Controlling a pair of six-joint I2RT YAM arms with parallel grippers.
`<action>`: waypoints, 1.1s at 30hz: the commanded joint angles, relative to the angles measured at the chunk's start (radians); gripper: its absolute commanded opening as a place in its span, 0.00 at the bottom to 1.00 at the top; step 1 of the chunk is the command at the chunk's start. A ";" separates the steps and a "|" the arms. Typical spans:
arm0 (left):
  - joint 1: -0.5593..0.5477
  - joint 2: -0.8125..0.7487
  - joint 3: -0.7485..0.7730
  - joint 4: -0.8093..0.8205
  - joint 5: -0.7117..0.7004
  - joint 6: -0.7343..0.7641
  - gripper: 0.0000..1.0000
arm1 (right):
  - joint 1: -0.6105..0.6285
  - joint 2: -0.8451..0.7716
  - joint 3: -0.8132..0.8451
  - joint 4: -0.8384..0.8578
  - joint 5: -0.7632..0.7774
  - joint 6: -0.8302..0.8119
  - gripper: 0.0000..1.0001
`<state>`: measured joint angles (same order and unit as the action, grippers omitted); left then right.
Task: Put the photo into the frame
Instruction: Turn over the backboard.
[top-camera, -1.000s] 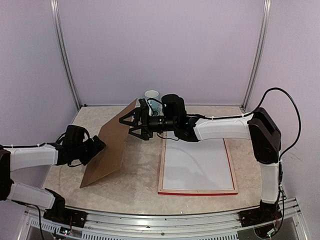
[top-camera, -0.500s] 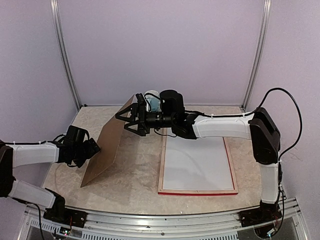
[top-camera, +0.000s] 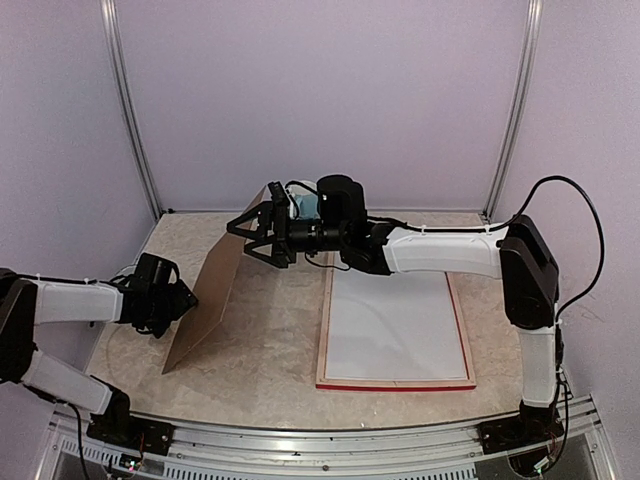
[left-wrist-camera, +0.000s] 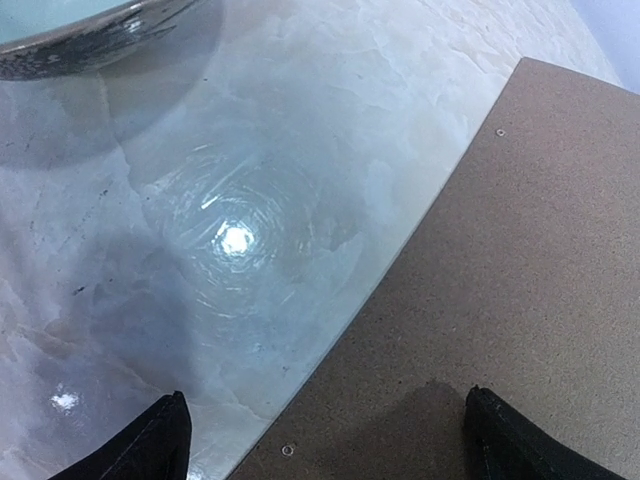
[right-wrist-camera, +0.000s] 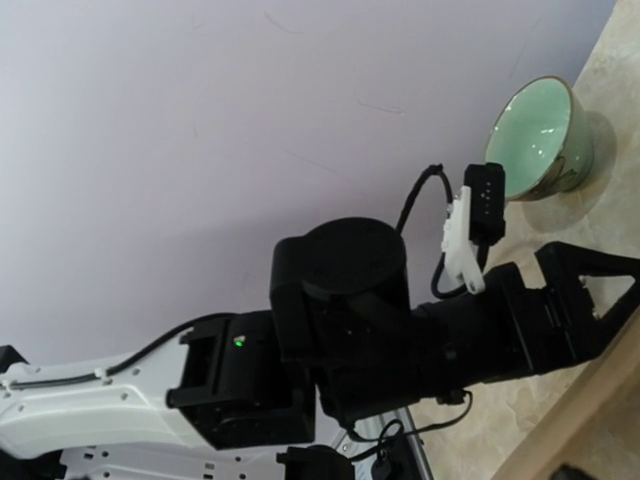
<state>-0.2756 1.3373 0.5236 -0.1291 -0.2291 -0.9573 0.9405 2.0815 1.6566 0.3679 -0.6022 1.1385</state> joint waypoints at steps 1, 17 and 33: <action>-0.002 0.020 -0.047 0.080 0.125 -0.012 0.92 | 0.014 0.008 0.039 0.025 -0.015 -0.023 0.99; -0.059 0.034 -0.111 0.203 0.252 -0.117 0.91 | 0.014 -0.019 0.023 0.005 -0.016 -0.038 0.99; -0.192 0.045 -0.086 0.293 0.276 -0.184 0.91 | 0.009 -0.029 0.082 -0.086 0.020 -0.102 0.99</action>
<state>-0.4381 1.3571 0.4351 0.1631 -0.0177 -1.1301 0.9405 2.0815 1.7012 0.2943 -0.5877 1.0611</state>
